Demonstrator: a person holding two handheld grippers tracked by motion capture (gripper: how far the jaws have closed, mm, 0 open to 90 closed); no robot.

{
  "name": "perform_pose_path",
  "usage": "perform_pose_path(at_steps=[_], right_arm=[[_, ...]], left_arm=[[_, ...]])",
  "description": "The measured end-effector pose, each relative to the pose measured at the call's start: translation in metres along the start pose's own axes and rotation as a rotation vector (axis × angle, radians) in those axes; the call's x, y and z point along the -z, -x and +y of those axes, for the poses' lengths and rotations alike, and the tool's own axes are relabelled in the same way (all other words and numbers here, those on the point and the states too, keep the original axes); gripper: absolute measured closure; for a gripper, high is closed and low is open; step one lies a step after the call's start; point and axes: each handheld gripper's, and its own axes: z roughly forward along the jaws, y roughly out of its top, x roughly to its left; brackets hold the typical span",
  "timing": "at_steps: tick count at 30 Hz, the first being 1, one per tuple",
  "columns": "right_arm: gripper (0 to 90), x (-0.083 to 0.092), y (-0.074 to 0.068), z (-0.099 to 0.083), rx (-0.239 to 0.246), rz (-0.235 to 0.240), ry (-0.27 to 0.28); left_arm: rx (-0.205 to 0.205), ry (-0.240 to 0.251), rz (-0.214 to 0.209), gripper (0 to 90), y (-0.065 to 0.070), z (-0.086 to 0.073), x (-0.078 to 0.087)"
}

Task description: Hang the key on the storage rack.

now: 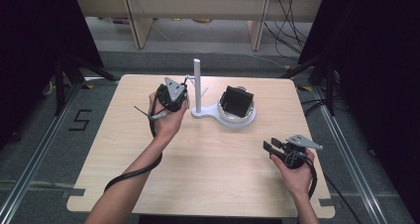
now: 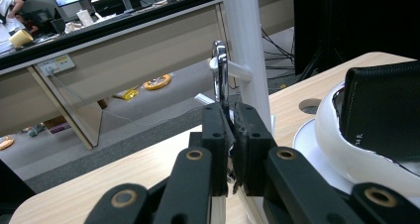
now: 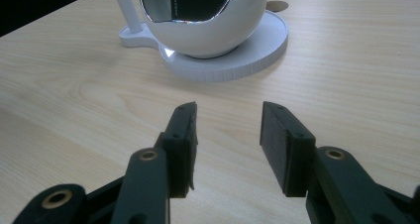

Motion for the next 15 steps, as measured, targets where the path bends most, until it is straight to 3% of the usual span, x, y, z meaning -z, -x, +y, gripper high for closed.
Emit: perform_pose_path(at_steps=[15], right_arm=[[59.0, -0.0017, 0.0007, -0.001, 0.001, 0.001, 0.004]], left_arm=[[0.006, 0.005, -0.01, 83.0, 0.0001, 0.0007, 0.0006]])
